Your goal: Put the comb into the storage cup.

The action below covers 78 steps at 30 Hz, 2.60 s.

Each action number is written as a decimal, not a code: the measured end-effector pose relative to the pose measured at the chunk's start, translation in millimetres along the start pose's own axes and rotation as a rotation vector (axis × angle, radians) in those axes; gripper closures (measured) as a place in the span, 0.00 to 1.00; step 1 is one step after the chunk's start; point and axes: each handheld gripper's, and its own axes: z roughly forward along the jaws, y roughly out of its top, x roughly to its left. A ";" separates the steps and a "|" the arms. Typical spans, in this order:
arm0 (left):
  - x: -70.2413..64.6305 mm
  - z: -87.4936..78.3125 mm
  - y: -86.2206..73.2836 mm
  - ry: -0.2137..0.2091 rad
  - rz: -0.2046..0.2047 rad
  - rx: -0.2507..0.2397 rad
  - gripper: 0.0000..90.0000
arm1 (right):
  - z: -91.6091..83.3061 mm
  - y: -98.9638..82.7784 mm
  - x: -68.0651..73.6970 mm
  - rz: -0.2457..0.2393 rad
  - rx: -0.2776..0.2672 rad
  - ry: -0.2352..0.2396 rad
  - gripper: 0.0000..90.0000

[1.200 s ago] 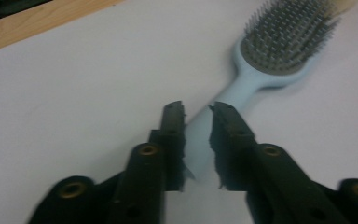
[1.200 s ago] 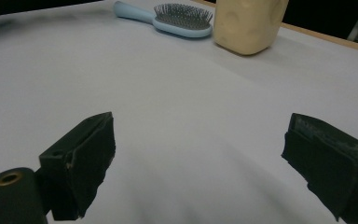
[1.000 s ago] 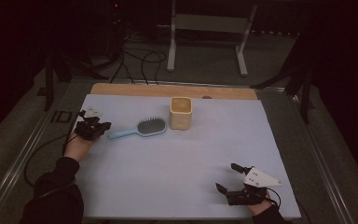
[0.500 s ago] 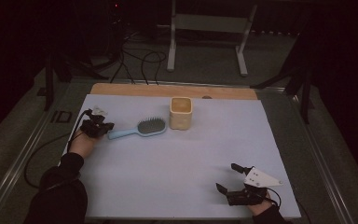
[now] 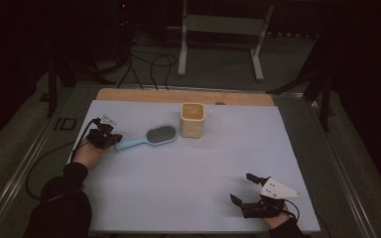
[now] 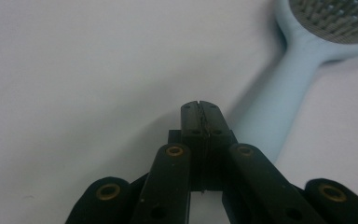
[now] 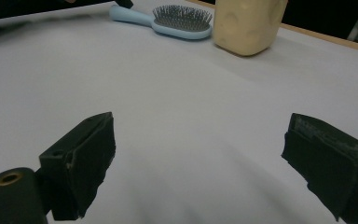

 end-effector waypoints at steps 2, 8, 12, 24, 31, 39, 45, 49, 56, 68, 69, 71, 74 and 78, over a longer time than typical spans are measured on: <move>-2.7 -1.5 -1.8 -0.010 0.003 0.005 1.00 | 0.0 0.2 0.1 0.002 -0.001 0.000 0.10; -11.5 -5.8 -7.3 -0.021 0.017 0.036 1.00 | 0.1 0.5 0.7 -0.002 -0.001 -0.006 0.10; -16.6 -8.8 -9.3 -0.029 0.034 0.046 1.00 | 0.1 0.9 1.0 -0.002 -0.002 -0.006 0.10; -31.5 -17.9 -14.6 -0.071 0.075 0.055 1.00 | 0.6 0.5 1.6 -0.008 0.004 -0.004 0.10; -40.7 -20.4 -17.3 -0.096 0.091 0.061 1.00 | 0.7 0.8 2.2 -0.007 0.006 0.000 0.10; -48.3 -21.6 -17.7 -0.115 0.109 0.069 1.00 | 0.3 0.7 2.0 -0.009 0.008 -0.002 0.10; -49.2 -28.9 -13.9 -0.100 0.104 0.067 1.00 | -0.1 0.8 1.7 -0.012 0.009 -0.005 0.10; -51.6 -39.3 -8.1 -0.106 0.099 0.036 1.00 | -0.3 1.1 2.1 -0.012 0.008 -0.006 0.10; -58.9 -55.0 4.3 -0.128 0.068 0.005 1.00 | 0.0 1.0 2.2 -0.013 0.010 -0.005 0.10; -65.0 -53.5 28.4 -0.155 0.019 0.038 0.86 | -0.2 1.2 2.5 -0.012 0.010 -0.004 0.10; -65.1 -52.2 29.8 -0.151 0.020 0.042 0.83 | -0.2 1.1 2.5 -0.012 0.009 -0.004 0.10; -65.8 -49.1 32.7 -0.146 0.017 0.054 0.78 | -0.2 1.1 2.5 -0.012 0.009 -0.004 0.10; -67.2 -44.3 36.6 -0.131 0.007 0.065 0.71 | -0.3 1.1 2.6 -0.012 0.010 -0.003 0.10; -67.7 -36.8 40.9 -0.137 -0.001 0.090 0.61 | -0.2 1.0 2.4 -0.011 0.007 -0.002 0.10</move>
